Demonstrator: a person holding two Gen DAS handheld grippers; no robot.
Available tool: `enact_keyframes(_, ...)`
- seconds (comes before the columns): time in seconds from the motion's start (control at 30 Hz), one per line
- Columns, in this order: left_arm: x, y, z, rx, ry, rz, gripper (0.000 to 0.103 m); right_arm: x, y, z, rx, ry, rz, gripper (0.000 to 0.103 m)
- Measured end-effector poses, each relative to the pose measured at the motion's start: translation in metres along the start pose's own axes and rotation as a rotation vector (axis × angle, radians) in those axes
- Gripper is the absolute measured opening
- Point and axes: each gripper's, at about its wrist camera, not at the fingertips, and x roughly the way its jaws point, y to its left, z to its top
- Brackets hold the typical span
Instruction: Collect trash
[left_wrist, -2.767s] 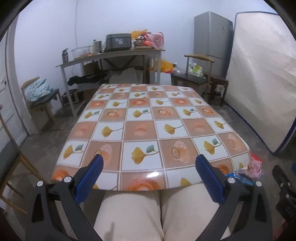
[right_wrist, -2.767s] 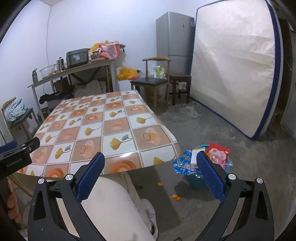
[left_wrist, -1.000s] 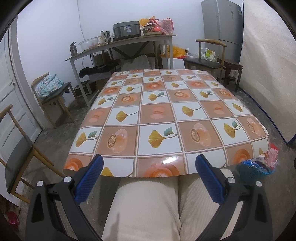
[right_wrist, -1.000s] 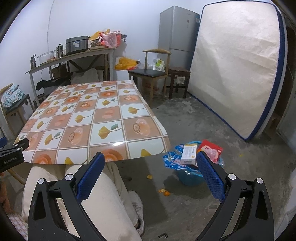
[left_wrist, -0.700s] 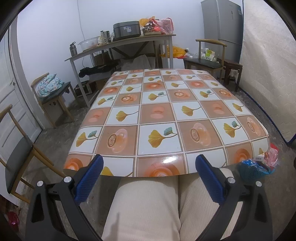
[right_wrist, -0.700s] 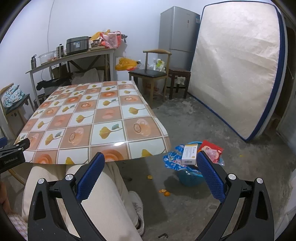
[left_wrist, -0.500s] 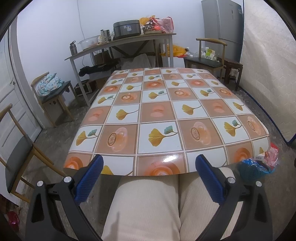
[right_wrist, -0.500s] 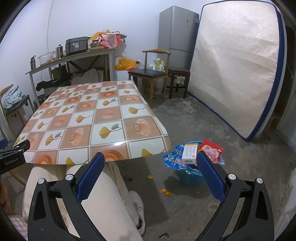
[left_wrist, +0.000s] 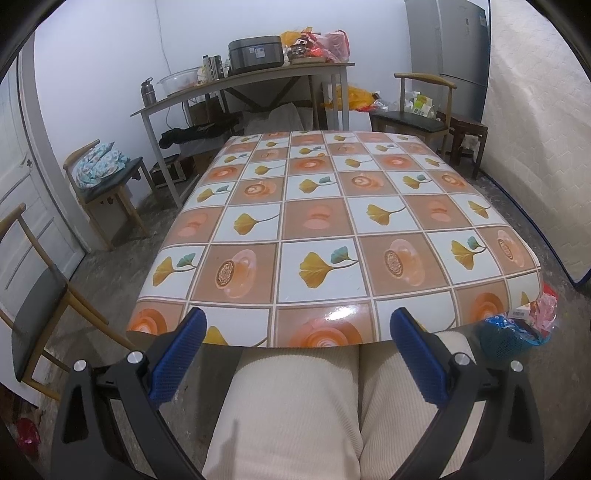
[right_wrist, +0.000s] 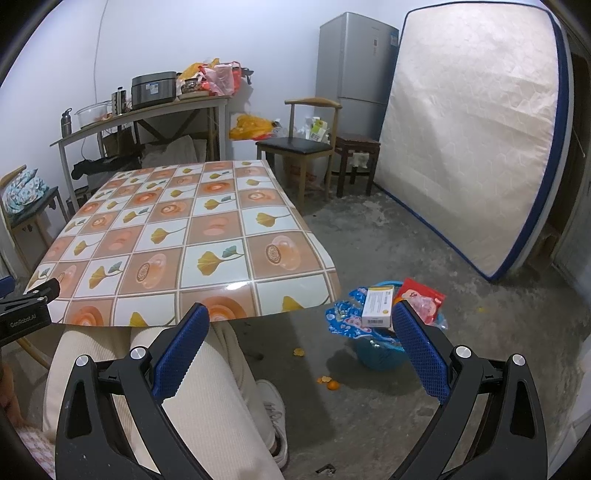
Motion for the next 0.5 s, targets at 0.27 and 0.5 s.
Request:
enact_keyframes(0.27, 0.0005, 0.0006, -0.0005, -0.001, 0.000, 0.000, 0.098, -0.0008, 0.0008, -0.0008, -0.005, 0.001, -0.001, 0.095)
enact_keyframes(0.5, 0.0006, 0.0008, -0.0004, -0.001, -0.001, -0.001, 0.098, -0.0005, 0.0014, -0.0003, -0.003, 0.001, -0.001, 0.095)
